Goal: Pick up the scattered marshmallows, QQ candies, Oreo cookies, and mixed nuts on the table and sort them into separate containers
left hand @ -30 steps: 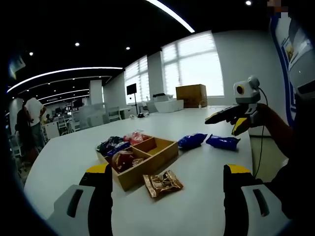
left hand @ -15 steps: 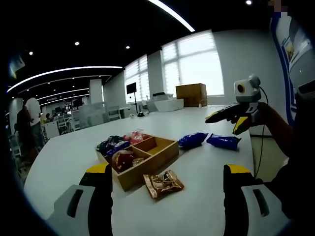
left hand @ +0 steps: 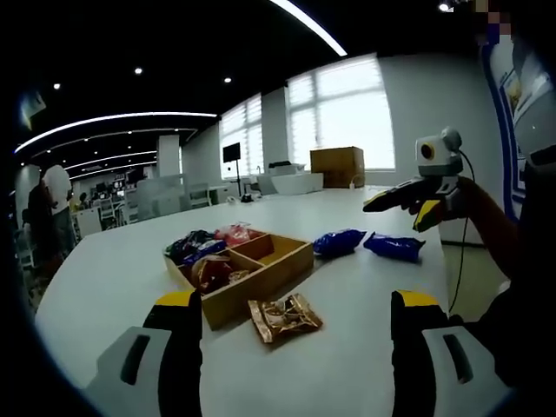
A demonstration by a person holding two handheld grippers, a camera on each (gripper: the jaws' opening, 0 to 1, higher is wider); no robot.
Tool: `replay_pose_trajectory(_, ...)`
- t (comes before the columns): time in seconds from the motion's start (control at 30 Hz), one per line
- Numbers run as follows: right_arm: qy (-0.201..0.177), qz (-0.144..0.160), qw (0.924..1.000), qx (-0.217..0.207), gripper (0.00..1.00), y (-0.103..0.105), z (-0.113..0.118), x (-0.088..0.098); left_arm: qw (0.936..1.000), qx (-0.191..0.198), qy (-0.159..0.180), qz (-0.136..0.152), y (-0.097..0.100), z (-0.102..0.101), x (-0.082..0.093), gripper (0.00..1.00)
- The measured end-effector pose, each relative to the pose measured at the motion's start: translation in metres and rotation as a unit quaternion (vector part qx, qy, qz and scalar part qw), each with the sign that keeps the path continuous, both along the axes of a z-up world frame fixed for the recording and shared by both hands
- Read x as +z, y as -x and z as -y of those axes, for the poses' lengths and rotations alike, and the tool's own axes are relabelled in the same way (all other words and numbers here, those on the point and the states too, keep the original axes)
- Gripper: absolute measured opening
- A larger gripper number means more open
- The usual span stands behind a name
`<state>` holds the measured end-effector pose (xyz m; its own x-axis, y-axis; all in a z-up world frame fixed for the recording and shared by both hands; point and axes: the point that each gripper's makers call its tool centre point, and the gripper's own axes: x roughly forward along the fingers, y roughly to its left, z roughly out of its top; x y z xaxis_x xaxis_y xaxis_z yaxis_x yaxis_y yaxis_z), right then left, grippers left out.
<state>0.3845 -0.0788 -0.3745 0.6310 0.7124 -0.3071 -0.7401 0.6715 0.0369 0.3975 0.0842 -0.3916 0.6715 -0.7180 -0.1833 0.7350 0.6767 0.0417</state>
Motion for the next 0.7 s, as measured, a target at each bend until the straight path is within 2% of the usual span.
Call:
replay_pose_trajectory(0.27,-0.002,-0.002,1.0000,-0.001,0.71,0.000,0.001,-0.002,1.0000,0.004,0.001,0.002,-0.006,0.002,-0.004,0.88)
replay_pose_trajectory(0.53,-0.004,-0.001,1.0000,-0.002,0.71,0.000,0.001,-0.001,0.9998,0.012,0.010,-0.011,-0.018,0.006,-0.008,0.85)
replay_pose_trajectory(0.7,-0.003,-0.002,1.0000,-0.002,0.71,0.000,0.001,-0.003,0.9998,0.014,0.003,-0.016,-0.026,0.008,-0.015,0.80)
